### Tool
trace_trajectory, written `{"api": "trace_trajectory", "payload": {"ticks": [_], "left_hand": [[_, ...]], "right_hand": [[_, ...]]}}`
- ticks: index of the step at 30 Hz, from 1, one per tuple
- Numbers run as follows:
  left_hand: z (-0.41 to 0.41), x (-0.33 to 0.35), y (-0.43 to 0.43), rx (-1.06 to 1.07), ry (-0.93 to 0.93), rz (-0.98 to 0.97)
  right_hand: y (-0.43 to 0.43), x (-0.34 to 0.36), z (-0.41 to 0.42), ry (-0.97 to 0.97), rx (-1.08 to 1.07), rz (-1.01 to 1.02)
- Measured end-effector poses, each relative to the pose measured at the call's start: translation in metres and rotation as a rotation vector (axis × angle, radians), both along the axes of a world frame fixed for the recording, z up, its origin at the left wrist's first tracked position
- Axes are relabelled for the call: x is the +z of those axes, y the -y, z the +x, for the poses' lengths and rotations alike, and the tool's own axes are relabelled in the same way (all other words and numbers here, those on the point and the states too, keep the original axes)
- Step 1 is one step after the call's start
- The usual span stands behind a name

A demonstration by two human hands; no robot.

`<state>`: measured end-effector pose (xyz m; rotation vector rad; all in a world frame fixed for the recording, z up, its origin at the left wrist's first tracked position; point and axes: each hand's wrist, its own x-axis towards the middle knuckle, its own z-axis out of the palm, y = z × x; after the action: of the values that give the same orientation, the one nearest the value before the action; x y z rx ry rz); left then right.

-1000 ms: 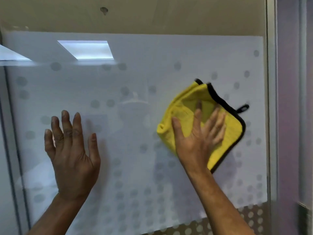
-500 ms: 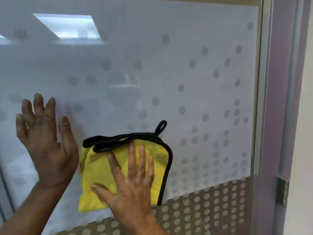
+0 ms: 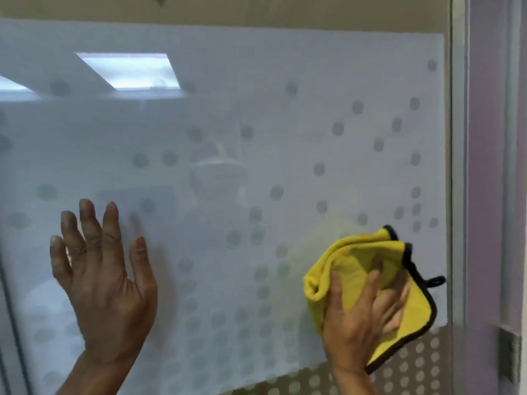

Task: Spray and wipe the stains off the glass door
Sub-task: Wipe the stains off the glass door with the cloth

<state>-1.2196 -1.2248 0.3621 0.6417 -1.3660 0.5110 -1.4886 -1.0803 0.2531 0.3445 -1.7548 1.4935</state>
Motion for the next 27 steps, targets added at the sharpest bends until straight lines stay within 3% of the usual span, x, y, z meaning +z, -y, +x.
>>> {"api": "trace_trajectory", "payload": {"ticks": [5, 10, 19, 23, 27], "left_hand": [[-0.002, 0.002, -0.003, 0.016, -0.013, 0.003], [-0.002, 0.003, -0.003, 0.018, -0.024, 0.002], [-0.004, 0.003, 0.001, 0.063, -0.014, -0.007], [-0.005, 0.005, 0.002, 0.058, -0.030, -0.038], [-0.004, 0.005, 0.003, -0.176, -0.130, -0.045]], "right_hand": [[-0.013, 0.097, -0.019, 0.034, 0.043, -0.164], [-0.016, 0.172, -0.021, -0.054, 0.073, -0.146], [0.018, 0.288, 0.042, -0.394, 0.122, 0.024], [0.050, 0.316, 0.106, -0.653, 0.158, 0.085], [0.076, 0.302, 0.161, -0.855, 0.244, 0.264]]}}
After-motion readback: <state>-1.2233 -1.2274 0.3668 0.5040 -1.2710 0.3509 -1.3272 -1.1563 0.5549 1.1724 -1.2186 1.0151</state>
